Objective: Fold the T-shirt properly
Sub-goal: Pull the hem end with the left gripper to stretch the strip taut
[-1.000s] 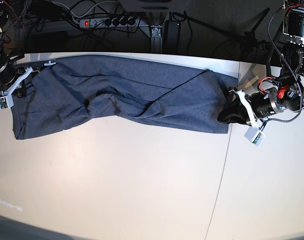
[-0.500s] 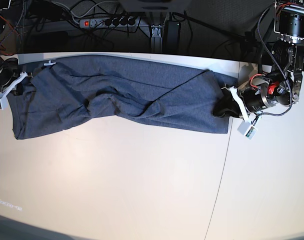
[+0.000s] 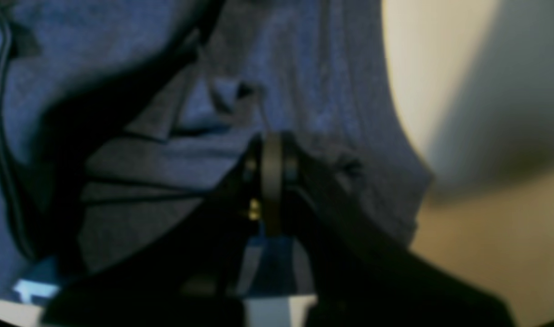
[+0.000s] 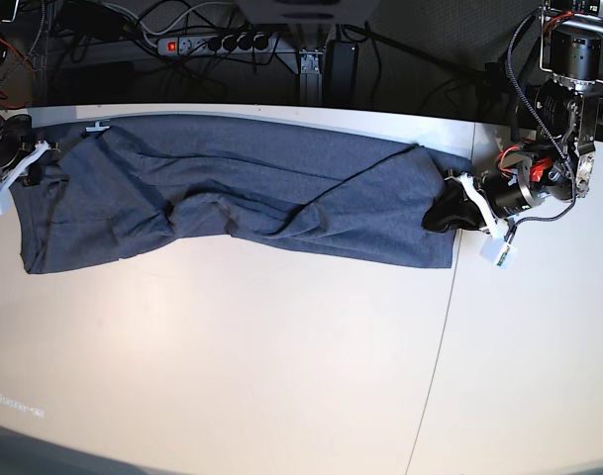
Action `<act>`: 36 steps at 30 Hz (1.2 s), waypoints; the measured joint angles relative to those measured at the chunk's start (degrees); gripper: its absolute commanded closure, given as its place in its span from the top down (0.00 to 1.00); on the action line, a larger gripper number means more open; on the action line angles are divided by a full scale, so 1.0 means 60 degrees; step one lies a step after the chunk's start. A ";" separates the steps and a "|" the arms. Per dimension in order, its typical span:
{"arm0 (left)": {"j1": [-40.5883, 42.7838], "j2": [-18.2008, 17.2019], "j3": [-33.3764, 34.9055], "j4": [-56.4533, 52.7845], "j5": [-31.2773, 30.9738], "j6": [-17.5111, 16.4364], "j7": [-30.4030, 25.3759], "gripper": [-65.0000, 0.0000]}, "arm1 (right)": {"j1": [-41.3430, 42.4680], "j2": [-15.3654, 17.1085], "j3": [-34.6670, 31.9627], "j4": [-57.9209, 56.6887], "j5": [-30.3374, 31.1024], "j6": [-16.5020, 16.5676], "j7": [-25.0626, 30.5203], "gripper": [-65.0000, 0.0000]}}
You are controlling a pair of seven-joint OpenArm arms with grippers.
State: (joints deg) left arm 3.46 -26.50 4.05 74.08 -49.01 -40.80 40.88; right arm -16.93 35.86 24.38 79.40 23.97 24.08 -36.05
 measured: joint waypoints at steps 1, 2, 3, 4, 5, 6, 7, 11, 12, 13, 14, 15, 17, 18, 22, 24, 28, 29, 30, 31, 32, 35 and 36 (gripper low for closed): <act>0.0004 -0.0007 0.0000 -0.0004 0.0007 -0.0004 0.0011 0.00 | -0.0004 0.0073 0.0000 -0.0051 0.0000 0.0004 -0.0004 0.00; 0.0018 -0.0029 0.0000 0.0000 0.0011 0.0000 0.0004 0.00 | -0.0004 0.0157 0.0000 -0.0106 0.0000 0.0011 -0.0029 0.00; 0.0036 -0.0029 0.0000 0.0000 0.0004 0.0000 -0.0007 0.00 | -0.0007 0.0237 -0.0004 -0.0168 0.0000 0.0018 -0.0025 0.00; 0.0076 -0.0029 -0.0004 0.0000 -0.0015 0.0000 -0.0007 0.00 | -0.0007 0.0313 -0.0004 -0.0240 -0.0004 0.0022 -0.0029 0.00; 0.0095 -0.0029 -0.0007 0.0000 -0.0047 0.0000 -0.0004 0.00 | -0.0007 0.0375 -0.0004 -0.0306 0.0000 0.0022 -0.0029 0.00; 0.0131 -0.0029 -0.0011 0.0000 -0.0051 0.0000 -0.0004 0.00 | -0.0004 0.0415 -0.0004 -0.0364 -0.0011 0.0022 -0.0029 0.00; 0.0171 -0.0029 -0.0029 0.0000 -0.0062 0.0000 -0.0011 0.00 | -0.0007 0.0430 0.0000 -0.0433 0.0004 0.0022 -0.0022 0.00; 0.0375 -0.0055 -0.0051 0.0011 -0.0204 0.0000 -0.0120 0.00 | 0.0018 0.0466 0.0000 -0.0619 0.0004 0.0022 0.0022 0.00; 0.0397 -0.0055 -0.0055 0.0011 -0.0259 0.0000 -0.0124 0.00 | 0.0018 0.0474 0.0000 -0.0630 0.0007 0.0025 0.0044 0.00; 0.0397 -0.0055 -0.0055 0.0011 -0.0291 0.0000 -0.0124 0.00 | 0.0018 0.0474 0.0000 -0.0637 0.0040 0.0025 0.0044 0.00; 0.0397 -0.0055 -0.0062 0.0007 -0.0368 -0.0004 -0.0080 0.00 | 0.0018 0.0477 0.0000 -0.0637 0.0076 0.0022 0.0044 0.00; 0.0401 -0.0058 -0.0087 0.0000 -0.0510 -0.0004 0.0000 0.00 | 0.0018 0.0474 0.0000 -0.0637 0.0076 0.0025 0.0044 0.00; 0.0430 -0.0055 -0.0193 -0.0004 -0.0721 -0.0004 0.0160 0.00 | 0.0018 0.0477 0.0000 -0.0637 0.0076 0.0025 0.0044 0.00; 0.0430 -0.0047 -0.0270 -0.0011 -0.0790 -0.0007 0.0240 0.00 | 0.0018 0.0477 0.0000 -0.0637 0.0076 0.0025 0.0040 0.00; 0.0393 0.0004 -0.0954 -0.0069 -0.1344 -0.0004 0.1045 0.00 | 0.0018 0.0477 0.0000 -0.0637 0.0076 0.0025 0.0044 0.00; 0.0291 0.0000 -0.1479 -0.0102 -0.1752 0.0004 0.1752 0.00 | 0.0018 0.0477 0.0000 -0.0637 0.0076 0.0025 0.0044 0.00; 0.0087 -0.0106 -0.2579 -0.0171 -0.2422 0.0033 0.2550 0.21 | 0.0022 0.0477 0.0000 -0.0652 0.0069 0.0025 0.0040 0.00; 0.0069 -0.0138 -0.2765 -0.0171 -0.2583 0.0036 0.2677 0.30 | 0.0018 0.0477 0.0000 -0.0652 0.0073 0.0025 0.0047 0.00; 0.0055 -0.0215 -0.2820 -0.0171 -0.2692 0.0036 0.2714 0.38 | 0.0018 0.0481 0.0000 -0.0652 0.0073 0.0025 0.0044 0.00; 0.0055 -0.0288 -0.2809 -0.0171 -0.2798 0.0033 0.2725 0.42 | 0.0022 0.0481 0.0000 -0.0652 0.0069 0.0025 0.0040 0.00; 0.0058 -0.0339 -0.2809 -0.0171 -0.2805 0.0033 0.2732 0.43 | 0.0018 0.0481 0.0000 -0.0652 0.0073 0.0025 0.0044 0.00; 0.0080 -0.0499 -0.2812 -0.0171 -0.2962 0.0033 0.2951 0.43 | 0.0018 0.0481 0.0000 -0.0652 0.0069 0.0025 0.0044 0.00; 0.0080 -0.0528 -0.2812 -0.0171 -0.3300 0.0033 0.3187 0.43 | 0.0022 0.0477 0.0000 -0.0652 0.0066 0.0025 0.0044 0.00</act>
State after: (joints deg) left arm 3.95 -29.67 -12.82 73.06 -68.82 -40.60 60.01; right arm -16.80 38.72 24.38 75.48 24.36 24.23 -35.79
